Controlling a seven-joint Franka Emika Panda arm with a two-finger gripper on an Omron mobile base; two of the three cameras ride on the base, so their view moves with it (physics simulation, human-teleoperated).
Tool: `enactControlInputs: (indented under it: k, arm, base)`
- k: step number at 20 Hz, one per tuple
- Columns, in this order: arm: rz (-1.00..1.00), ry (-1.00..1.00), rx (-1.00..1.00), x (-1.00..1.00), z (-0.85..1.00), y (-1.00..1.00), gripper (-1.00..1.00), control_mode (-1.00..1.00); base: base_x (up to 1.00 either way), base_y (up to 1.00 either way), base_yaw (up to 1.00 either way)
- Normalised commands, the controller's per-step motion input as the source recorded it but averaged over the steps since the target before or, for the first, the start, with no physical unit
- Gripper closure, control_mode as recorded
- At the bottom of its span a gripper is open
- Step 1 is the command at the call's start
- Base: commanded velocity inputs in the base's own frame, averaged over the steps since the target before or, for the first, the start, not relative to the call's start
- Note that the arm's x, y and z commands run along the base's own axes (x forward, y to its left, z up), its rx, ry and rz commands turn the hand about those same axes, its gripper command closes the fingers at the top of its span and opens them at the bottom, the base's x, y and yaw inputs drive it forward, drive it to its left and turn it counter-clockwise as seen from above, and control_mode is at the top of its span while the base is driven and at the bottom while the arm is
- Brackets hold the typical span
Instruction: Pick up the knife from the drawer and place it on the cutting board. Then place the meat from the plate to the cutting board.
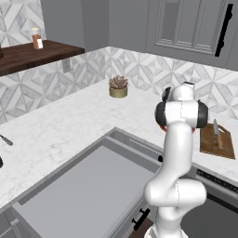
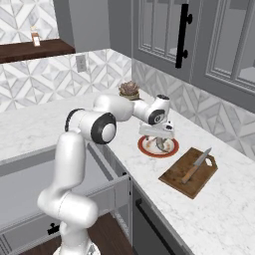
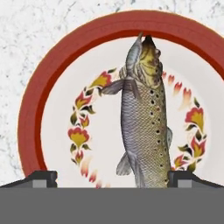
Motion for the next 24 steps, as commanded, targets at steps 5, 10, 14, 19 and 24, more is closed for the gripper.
enactControlInputs:
  k: [5, 10, 14, 19, 24]
  arm:
    - [0.0, 0.01, 0.0, 0.21, -0.05, -0.15, -1.0, -1.0]
    - [0.0, 0.0, 0.0, 0.07, -0.01, -0.23, -1.0, -1.0]
    - [0.01, 0.06, 0.0, 0.04, -0.31, -0.03, -1.0, -1.0]
    - [0.05, 0.07, 0.0, 0.0, -0.37, 0.0, -1.0, -1.0]
    - [0.09, 0.04, 0.0, 0.02, -0.23, 0.0, 1.0, -1.0]
  base:
    - [0.0, 0.0, 0.0]
    - [0.0, 0.0, 0.0]
    - [0.0, 0.0, 0.0]
    - [0.0, 0.0, 0.0]
    - [0.0, 0.0, 0.0]
